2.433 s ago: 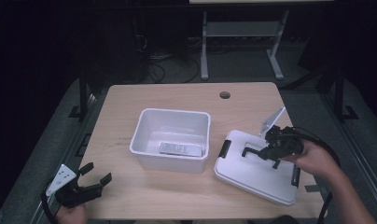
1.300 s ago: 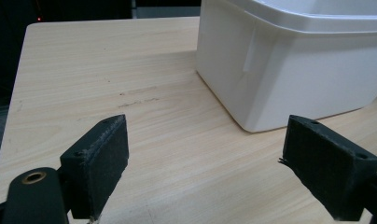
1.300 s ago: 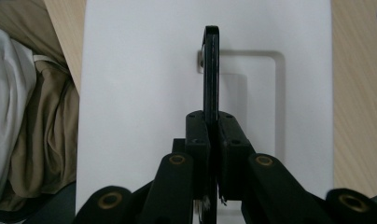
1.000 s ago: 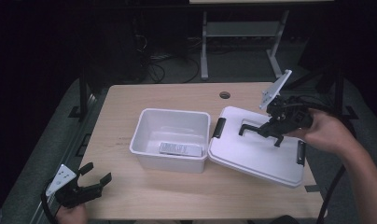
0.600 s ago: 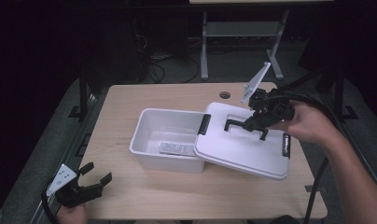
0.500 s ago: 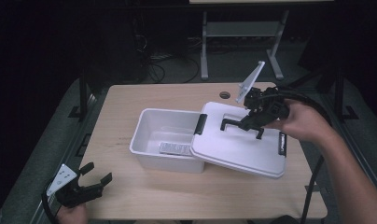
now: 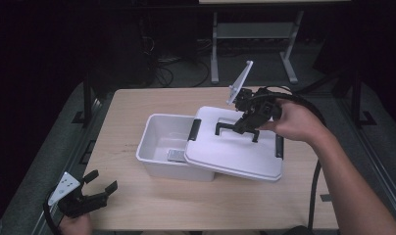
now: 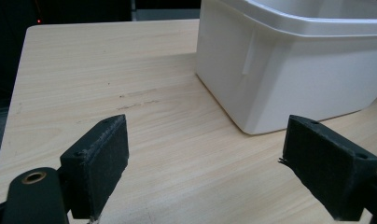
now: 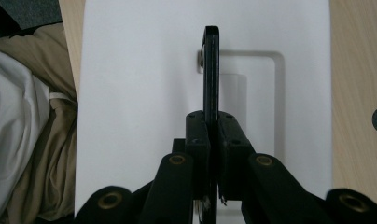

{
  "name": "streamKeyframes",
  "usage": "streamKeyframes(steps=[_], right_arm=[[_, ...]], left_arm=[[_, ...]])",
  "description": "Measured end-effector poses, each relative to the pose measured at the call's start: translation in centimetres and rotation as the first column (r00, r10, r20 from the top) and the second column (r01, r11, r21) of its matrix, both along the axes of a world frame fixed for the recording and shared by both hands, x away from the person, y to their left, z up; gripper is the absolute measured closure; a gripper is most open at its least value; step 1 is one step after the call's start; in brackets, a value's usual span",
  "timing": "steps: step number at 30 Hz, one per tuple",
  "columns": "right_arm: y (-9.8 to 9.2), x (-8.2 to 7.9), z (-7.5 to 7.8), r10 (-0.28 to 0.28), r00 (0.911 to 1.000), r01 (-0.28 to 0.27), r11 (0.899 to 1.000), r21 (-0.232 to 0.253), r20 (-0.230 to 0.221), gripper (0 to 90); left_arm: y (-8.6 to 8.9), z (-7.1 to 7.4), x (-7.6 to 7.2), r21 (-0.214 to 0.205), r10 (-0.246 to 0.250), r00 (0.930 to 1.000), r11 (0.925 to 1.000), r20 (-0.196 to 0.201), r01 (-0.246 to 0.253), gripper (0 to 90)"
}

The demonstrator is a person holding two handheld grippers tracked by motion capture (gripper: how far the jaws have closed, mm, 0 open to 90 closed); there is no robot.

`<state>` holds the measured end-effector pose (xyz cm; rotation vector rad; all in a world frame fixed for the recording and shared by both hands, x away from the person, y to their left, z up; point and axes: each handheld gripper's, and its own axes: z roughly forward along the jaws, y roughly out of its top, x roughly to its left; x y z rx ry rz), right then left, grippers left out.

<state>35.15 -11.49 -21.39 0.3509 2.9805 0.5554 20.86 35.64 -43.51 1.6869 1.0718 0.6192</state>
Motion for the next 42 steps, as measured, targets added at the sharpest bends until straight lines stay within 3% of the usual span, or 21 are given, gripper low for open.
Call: streamKeyframes(steps=[42], right_arm=[[7.6, 1.9, -0.3, 0.085, 0.9964, -0.085, 0.996, 0.036, 0.006, 84.4]], left_arm=[[0.0, 0.0, 0.0, 0.004, -0.003, 1.0, 1.0, 0.003, 0.003, 13.5]])
